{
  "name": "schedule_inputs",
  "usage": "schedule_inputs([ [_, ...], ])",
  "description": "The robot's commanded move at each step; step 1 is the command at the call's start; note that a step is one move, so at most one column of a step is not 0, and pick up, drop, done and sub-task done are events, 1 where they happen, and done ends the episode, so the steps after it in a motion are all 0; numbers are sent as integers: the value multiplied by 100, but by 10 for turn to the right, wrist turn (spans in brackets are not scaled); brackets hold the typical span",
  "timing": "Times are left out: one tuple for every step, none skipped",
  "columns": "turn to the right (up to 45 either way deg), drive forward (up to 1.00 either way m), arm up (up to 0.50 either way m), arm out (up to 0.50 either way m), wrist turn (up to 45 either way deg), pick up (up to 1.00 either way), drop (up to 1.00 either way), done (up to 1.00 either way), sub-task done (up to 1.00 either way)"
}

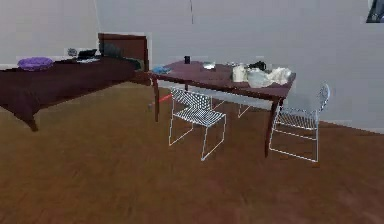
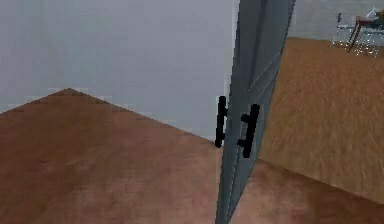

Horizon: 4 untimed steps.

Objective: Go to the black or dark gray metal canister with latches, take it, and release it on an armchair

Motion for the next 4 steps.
schedule_inputs([
  [450, 0, 0, 0, 0, 0, 0, 0, 0],
  [60, 0, 0, 0, 0, 0, 0, 0, 0],
  [0, 45, 0, 0, 0, 0, 0, 0, 0],
  [-120, 0, 0, 0, 0, 0, 0, 0, 0],
])
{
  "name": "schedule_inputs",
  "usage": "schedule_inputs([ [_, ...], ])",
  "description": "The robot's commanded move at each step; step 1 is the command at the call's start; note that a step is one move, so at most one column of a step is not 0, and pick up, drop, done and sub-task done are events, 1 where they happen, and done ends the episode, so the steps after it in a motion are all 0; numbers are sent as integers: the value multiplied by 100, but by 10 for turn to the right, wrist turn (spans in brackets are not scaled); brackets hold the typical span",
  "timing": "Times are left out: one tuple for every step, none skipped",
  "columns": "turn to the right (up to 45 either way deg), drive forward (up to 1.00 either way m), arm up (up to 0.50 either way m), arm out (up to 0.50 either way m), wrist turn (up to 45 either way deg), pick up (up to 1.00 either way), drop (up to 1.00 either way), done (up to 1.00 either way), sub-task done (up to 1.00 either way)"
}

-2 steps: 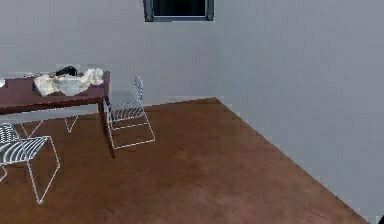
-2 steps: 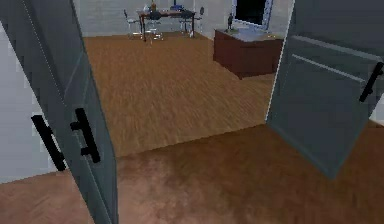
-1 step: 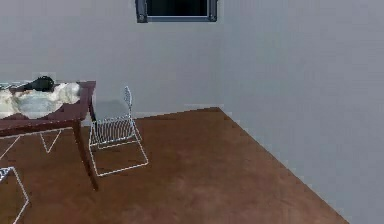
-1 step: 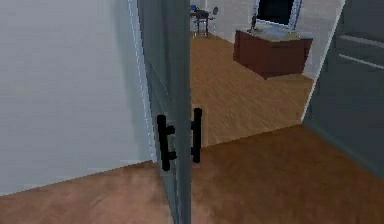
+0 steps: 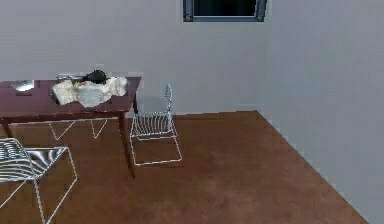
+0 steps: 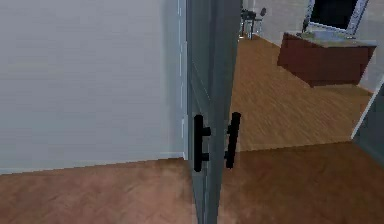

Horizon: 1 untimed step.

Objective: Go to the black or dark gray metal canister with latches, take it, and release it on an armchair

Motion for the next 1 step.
schedule_inputs([
  [0, 100, 0, 0, 0, 0, 0, 0, 0],
])
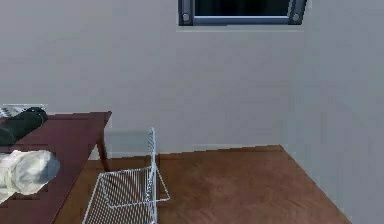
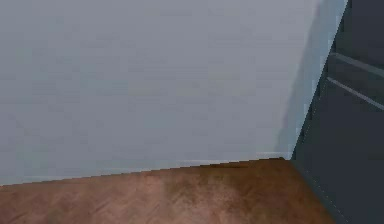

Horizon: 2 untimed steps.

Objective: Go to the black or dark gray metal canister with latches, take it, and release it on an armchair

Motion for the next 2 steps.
schedule_inputs([
  [-60, 0, 0, 0, 0, 0, 0, 0, 0],
  [0, 30, 0, 0, 0, 0, 0, 0, 0],
])
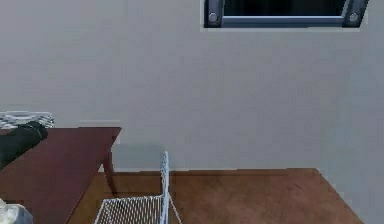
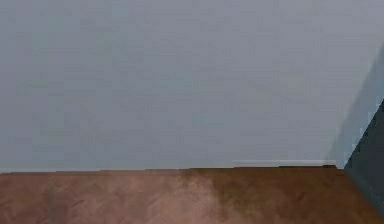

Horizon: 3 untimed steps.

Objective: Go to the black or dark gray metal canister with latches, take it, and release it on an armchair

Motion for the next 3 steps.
schedule_inputs([
  [-450, 0, 0, 0, 0, 0, 0, 0, 0],
  [-450, 0, 0, 0, 0, 0, 0, 0, 0],
  [-420, 0, 0, 0, 0, 0, 0, 0, 0],
])
